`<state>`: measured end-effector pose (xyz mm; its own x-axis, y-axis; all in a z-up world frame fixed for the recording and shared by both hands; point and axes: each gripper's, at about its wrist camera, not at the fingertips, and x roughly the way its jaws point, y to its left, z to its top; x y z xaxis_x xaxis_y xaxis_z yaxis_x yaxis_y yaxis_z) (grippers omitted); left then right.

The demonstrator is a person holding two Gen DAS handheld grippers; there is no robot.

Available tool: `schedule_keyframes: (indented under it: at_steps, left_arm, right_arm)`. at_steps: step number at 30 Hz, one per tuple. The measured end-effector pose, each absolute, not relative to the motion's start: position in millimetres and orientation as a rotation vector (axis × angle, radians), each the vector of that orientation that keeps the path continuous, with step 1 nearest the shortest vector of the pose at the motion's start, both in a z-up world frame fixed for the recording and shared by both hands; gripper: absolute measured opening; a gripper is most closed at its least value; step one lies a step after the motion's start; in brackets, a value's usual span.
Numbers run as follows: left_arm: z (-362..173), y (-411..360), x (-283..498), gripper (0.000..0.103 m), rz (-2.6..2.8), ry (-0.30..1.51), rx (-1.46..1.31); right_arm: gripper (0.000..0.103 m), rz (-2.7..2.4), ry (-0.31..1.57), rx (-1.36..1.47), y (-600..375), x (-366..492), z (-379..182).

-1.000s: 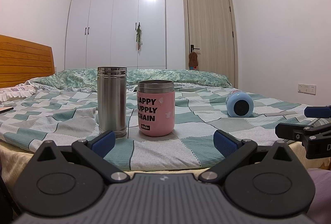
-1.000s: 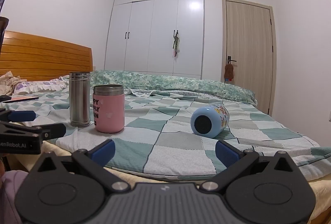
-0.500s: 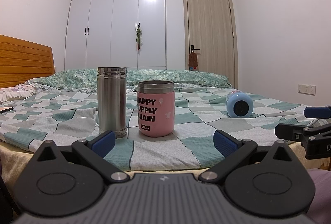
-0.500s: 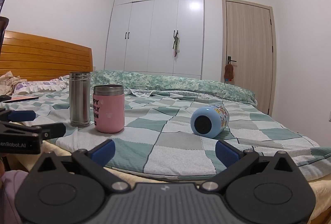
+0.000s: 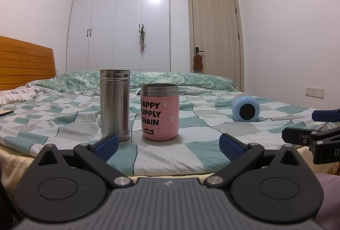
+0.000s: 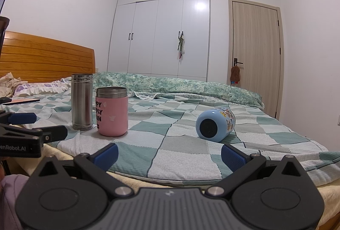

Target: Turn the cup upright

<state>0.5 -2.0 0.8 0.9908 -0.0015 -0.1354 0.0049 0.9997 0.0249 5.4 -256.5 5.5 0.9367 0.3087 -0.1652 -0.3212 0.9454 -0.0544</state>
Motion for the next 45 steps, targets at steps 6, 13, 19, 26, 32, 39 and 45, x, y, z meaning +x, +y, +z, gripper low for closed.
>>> schedule_keyframes:
  at_steps: [6,13,19,26,32,39,45]
  left_arm:
    - [0.7,-1.7,0.1,0.103,-0.003,0.135,0.025]
    - [0.8,-2.1,0.2,0.103,-0.003,0.135,0.025]
    - [0.7,-1.6,-0.1,0.103,-0.004,0.134,0.025]
    - [1.4,-3.2,0.9,0.103,-0.005,0.134,0.024]
    - [1.3,-3.0,0.7,0.103,-0.004,0.134,0.024]
    - [1.2,-2.8,0.7,0.103,-0.004,0.134,0.024]
    - [8.8,-5.3,3.5,0.103,-0.013,0.168,0.033]
  right_arm:
    - [0.103,0.322,0.155,-0.081,-256.6,5.3,5.5]
    - [0.103,0.322,0.155,-0.082,-256.8,5.3,5.6]
    - [0.103,0.322,0.155,-0.082,-257.1,5.1,5.6]
    - [0.103,0.322,0.155,-0.082,-256.5,5.3,5.5]
    - [0.103,0.322,0.155,-0.082,-255.3,5.7,5.3]
    - [0.103,0.322,0.157,-0.083,-256.1,6.2,4.3]
    - [0.103,0.322,0.169,-0.079,-255.4,10.1,6.3]
